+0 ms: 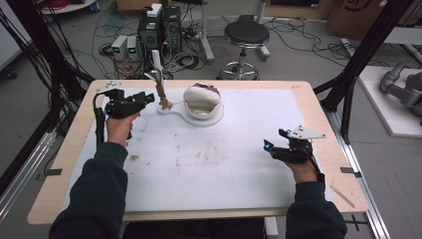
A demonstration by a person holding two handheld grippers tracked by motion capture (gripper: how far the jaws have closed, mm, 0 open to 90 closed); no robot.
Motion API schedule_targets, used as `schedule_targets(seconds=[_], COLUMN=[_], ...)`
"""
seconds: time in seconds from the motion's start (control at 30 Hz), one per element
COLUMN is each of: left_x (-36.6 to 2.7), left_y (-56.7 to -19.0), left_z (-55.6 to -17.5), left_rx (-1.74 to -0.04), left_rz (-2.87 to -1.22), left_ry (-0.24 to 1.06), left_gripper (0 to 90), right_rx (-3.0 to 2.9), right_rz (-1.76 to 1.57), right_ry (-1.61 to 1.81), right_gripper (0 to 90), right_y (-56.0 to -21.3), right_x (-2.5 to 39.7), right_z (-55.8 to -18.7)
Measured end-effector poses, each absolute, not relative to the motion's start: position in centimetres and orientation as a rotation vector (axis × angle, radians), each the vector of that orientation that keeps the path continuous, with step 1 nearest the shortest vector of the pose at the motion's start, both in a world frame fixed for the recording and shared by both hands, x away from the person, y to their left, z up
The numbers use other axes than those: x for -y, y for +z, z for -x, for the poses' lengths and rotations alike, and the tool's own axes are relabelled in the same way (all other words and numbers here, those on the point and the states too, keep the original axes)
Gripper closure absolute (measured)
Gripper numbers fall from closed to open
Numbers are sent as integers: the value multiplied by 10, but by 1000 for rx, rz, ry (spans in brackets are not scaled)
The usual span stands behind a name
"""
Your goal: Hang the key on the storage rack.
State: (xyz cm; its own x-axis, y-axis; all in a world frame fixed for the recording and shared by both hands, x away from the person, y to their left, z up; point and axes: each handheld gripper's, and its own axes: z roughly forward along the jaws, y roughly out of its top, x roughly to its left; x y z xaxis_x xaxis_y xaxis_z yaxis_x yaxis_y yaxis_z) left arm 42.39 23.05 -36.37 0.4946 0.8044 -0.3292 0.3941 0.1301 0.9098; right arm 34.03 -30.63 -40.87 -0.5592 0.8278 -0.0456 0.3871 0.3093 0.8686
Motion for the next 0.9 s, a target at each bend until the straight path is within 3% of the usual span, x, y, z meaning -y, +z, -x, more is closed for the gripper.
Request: schedule_targets(seconds=[0.23, 0.43, 0.53, 0.9], left_x=[-235, -233, -234, -235], left_y=[-374, -383, -388, -410], left_z=[-410, -391, -381, -343], left_rx=[-1026, -938, -940, -917], left_rz=[-1485, -1542, -1562, -1609], left_ry=[425, 486, 520, 632], left_gripper=[256, 254, 190, 188], right_rx=[-2087, -2094, -2093, -2125], right_rz=[-1072, -1073, -1066, -1051], right_ry=[1183, 1183, 1187, 1181], right_gripper=[270, 270, 269, 220], right_y=[-408, -409, -409, -412], right_x=[306, 305, 305, 303], right_z=[-340, -340, -340, -343])
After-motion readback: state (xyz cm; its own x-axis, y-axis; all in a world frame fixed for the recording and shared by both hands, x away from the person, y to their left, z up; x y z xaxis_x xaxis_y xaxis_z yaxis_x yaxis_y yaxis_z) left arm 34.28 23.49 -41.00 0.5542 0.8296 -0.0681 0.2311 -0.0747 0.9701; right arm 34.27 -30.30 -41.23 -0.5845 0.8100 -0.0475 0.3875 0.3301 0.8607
